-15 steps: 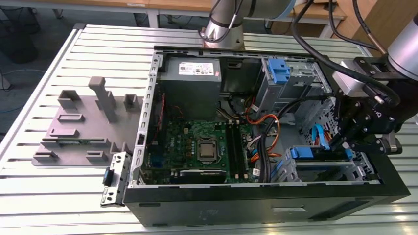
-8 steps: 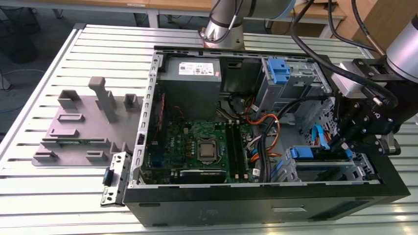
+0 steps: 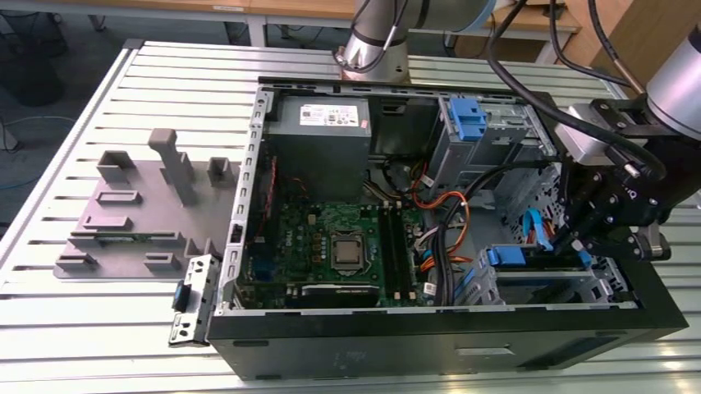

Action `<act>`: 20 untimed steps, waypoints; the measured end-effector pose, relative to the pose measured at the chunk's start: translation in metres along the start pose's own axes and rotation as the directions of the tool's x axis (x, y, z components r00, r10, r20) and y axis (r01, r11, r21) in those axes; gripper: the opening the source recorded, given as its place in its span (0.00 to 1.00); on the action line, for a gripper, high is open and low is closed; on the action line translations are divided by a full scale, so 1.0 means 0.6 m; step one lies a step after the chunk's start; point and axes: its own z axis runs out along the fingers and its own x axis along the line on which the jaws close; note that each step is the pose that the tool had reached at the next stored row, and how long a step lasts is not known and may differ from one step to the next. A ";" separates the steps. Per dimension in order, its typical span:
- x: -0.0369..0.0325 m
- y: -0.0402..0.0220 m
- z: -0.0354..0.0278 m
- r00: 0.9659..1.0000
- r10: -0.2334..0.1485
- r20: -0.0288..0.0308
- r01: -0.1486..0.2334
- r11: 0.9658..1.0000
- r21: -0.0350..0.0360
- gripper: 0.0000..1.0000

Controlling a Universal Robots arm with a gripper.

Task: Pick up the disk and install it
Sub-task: 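Insert the second disk wire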

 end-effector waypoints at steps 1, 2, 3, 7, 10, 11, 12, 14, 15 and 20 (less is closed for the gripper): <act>0.000 0.000 0.000 1.000 0.000 0.000 0.000 1.000 0.000 0.16; 0.000 0.000 0.000 1.000 0.000 0.000 0.000 1.000 0.000 0.16; 0.000 0.000 0.000 1.000 0.000 0.000 0.000 1.000 0.000 0.16; 0.000 0.000 0.001 1.000 0.000 0.001 0.000 1.000 0.000 0.23; 0.000 0.000 0.000 1.000 0.000 0.000 0.000 1.000 0.000 0.23; 0.000 0.000 -0.002 1.000 0.000 0.000 0.000 1.000 0.000 0.23; 0.000 0.000 -0.005 1.000 0.000 0.000 0.000 1.000 0.000 0.23; 0.001 0.000 -0.015 1.000 0.000 0.000 0.000 1.000 0.000 0.23; 0.001 0.000 -0.020 1.000 0.000 0.000 0.000 1.000 0.000 0.23; 0.001 0.001 -0.038 1.000 0.000 0.000 0.000 1.000 0.000 0.23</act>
